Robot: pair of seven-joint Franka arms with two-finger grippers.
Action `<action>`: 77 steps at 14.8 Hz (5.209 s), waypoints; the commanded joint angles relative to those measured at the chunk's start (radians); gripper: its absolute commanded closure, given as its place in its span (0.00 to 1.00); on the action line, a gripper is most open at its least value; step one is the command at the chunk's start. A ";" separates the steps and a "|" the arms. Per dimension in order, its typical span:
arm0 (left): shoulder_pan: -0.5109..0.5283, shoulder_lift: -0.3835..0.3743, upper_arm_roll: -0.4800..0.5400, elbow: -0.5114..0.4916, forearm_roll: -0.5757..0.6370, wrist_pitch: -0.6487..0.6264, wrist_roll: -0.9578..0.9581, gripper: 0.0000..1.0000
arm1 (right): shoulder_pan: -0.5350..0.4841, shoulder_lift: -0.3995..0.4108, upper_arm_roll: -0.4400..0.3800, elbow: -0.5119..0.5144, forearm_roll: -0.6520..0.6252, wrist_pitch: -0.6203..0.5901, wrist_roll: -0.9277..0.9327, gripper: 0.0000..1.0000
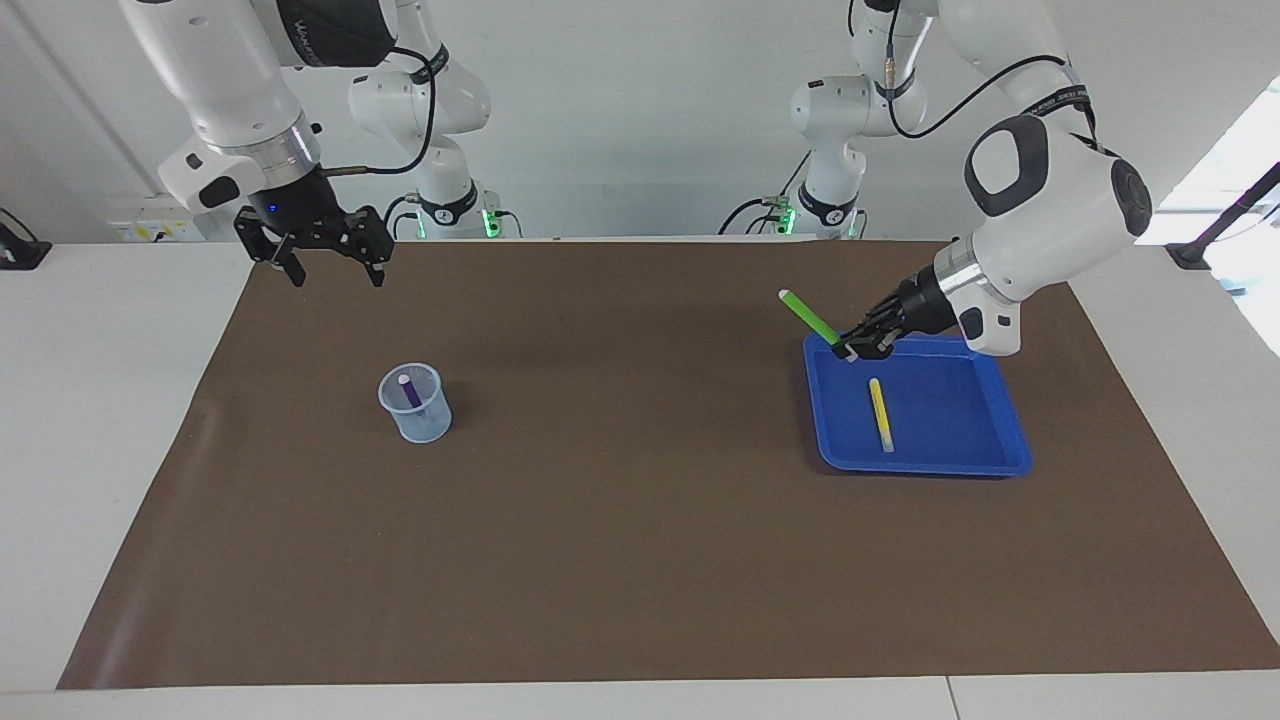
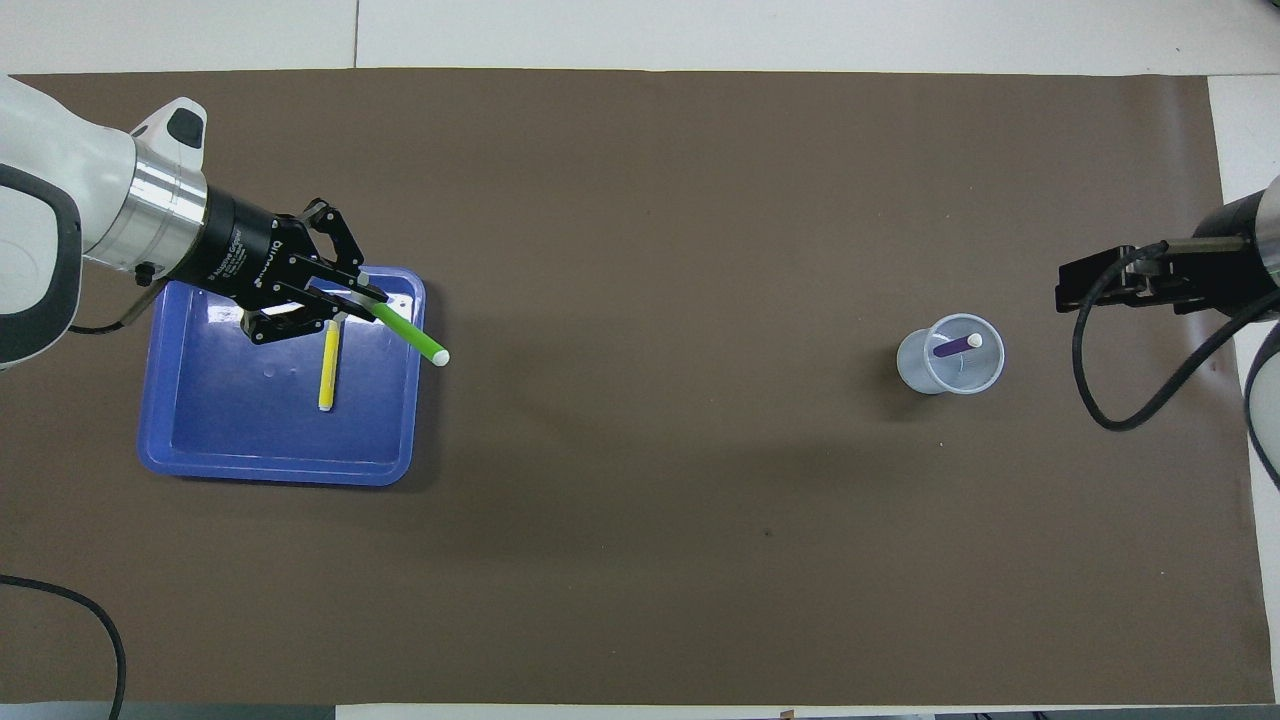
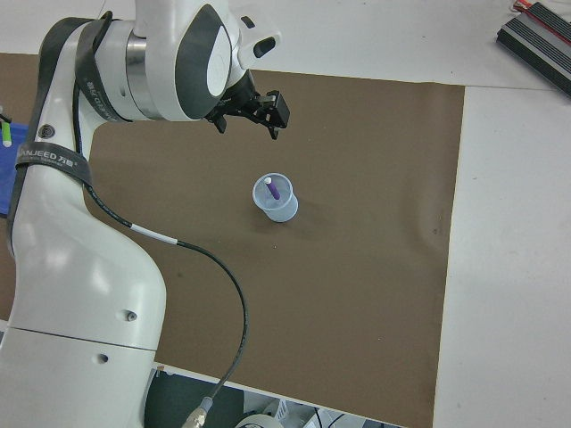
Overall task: Transfer and insert pens with both arms
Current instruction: 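Lift the green pen with the left gripper while the right gripper approaches, then grasp the green pen with the right gripper, open the left gripper, then insert the green pen into the cup while the left gripper grasps yellow pen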
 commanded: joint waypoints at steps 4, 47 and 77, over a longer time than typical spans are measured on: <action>-0.008 -0.107 -0.006 -0.203 -0.331 0.085 -0.164 1.00 | 0.033 0.007 0.028 0.000 0.317 0.078 0.067 0.00; -0.228 -0.248 -0.006 -0.472 -0.638 0.476 -0.204 1.00 | 0.438 0.041 0.025 -0.209 0.599 0.624 0.219 0.32; 0.065 -0.251 0.001 -0.501 0.093 0.338 0.635 0.00 | 0.061 -0.184 0.023 -0.523 0.057 0.446 -0.034 1.00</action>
